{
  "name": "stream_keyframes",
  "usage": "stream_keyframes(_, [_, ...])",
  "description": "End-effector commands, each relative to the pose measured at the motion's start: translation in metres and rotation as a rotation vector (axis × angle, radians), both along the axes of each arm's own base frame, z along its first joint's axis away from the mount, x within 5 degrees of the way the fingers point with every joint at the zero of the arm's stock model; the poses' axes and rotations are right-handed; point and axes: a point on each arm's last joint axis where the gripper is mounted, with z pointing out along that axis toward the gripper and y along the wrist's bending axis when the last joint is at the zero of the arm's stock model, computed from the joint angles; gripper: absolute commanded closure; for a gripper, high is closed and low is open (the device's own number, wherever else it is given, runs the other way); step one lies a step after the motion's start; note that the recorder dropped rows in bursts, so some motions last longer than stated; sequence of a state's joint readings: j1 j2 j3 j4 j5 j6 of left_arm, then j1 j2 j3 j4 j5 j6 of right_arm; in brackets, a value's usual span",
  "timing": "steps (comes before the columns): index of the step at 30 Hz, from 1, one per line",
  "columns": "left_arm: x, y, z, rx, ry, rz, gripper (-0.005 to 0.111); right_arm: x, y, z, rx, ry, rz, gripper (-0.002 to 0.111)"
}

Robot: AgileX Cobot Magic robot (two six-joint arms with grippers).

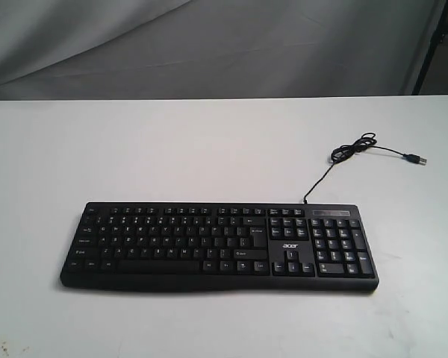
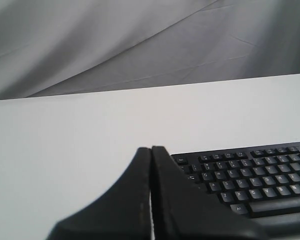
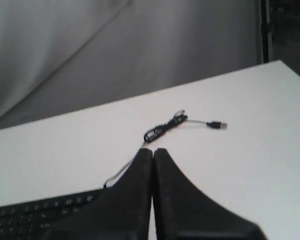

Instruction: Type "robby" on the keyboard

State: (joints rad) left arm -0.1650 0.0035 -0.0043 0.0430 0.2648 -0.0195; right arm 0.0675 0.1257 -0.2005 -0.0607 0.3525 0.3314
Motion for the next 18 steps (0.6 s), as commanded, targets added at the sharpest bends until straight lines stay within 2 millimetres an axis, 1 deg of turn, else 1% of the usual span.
stream_keyframes(1, [0.0, 0.0, -0.001, 0.001, -0.007, -0.006, 0.107, -0.001, 0.0, 0.036, -0.001, -0.063, -0.006, 0.108])
stream_keyframes(4, [0.0, 0.0, -0.001, 0.001, -0.007, -0.006, 0.107, 0.008, -0.001, 0.052, -0.024, -0.048, -0.01, 0.108])
stream_keyframes(7, [0.0, 0.0, -0.001, 0.001, -0.007, -0.006, 0.107, 0.02, 0.0, 0.061, -0.015, -0.009, -0.008, 0.108])
stream_keyframes(13, [0.0, 0.0, -0.001, 0.001, -0.007, -0.006, 0.107, 0.047, 0.003, 0.07, 0.001, 0.081, -0.005, 0.108])
stream_keyframes(16, [0.0, 0.0, -0.001, 0.001, -0.007, -0.006, 0.107, 0.06, 0.005, 0.071, 0.047, 0.132, 0.0, 0.108])
stream_keyframes(18, [0.0, 0.0, -0.001, 0.001, -0.007, -0.006, 0.107, 0.068, 0.006, 0.073, 0.044, 0.157, 0.005, 0.108])
